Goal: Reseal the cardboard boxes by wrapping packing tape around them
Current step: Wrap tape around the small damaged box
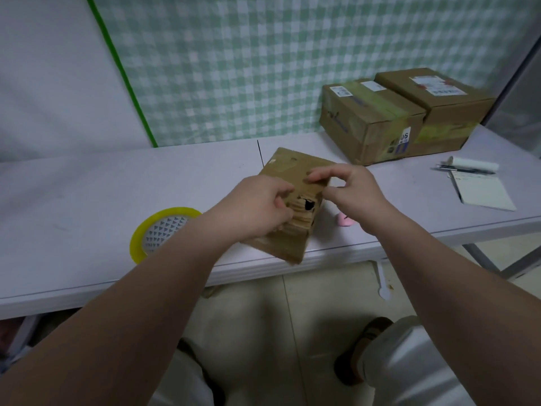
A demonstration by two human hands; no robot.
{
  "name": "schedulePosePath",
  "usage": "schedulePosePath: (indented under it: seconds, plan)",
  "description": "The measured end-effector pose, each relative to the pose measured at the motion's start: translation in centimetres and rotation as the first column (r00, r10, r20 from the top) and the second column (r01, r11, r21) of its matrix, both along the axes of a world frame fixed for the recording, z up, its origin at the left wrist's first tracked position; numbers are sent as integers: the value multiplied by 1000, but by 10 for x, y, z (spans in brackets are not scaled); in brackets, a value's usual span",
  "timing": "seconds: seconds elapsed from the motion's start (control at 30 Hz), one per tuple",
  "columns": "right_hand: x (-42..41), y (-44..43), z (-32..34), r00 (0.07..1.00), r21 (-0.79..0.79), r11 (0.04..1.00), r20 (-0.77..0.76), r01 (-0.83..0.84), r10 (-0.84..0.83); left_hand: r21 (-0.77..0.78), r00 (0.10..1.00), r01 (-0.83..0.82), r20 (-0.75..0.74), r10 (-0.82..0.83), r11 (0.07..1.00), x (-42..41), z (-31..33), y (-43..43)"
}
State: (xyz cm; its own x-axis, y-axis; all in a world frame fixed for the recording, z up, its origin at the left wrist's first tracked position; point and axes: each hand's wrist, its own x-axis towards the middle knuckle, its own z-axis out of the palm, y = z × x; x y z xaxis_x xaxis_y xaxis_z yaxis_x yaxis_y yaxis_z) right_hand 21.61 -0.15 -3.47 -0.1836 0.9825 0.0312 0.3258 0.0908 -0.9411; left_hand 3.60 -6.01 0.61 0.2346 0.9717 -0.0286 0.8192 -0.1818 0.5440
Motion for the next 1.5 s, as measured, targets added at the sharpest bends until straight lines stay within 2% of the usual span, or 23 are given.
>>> schedulePosePath:
  seconds: [0.1, 0.2, 0.33, 0.5, 0.67, 1.07, 1.33, 1.5]
  plan:
    - [7, -6, -9, 997, 41, 998, -74, 38, -34, -59, 998, 54, 10, -54, 997, 11, 1, 0]
    - [8, -14, -16, 990, 44, 998, -139, 35, -29, -38, 998, 52, -20, -53, 998, 15, -1, 5]
    - [9, -22, -24, 961, -44, 998, -274, -45, 32, -36, 999, 42, 18, -41, 998, 15, -4, 10]
    - [12, -23, -36, 933, -117, 988, -356, -101, 53, -25, 995, 67, 69, -65, 997, 14, -10, 14]
    - [7, -25, -39, 913, -118, 990, -407, -81, 26, -59, 967, 77, 247, -60, 995, 9, -18, 14]
    - [4, -19, -32, 940, -141, 985, -338, -98, 45, -25, 963, -57, 262, 61, 998, 15, -23, 13]
    - [6, -16, -36, 934, -76, 988, -341, -137, 104, 16, 978, -112, 181, 108, 994, 19, -23, 14]
    - [6, -11, -34, 956, -32, 994, -280, -103, 90, 30, 977, -128, 175, 121, 991, 22, -22, 15]
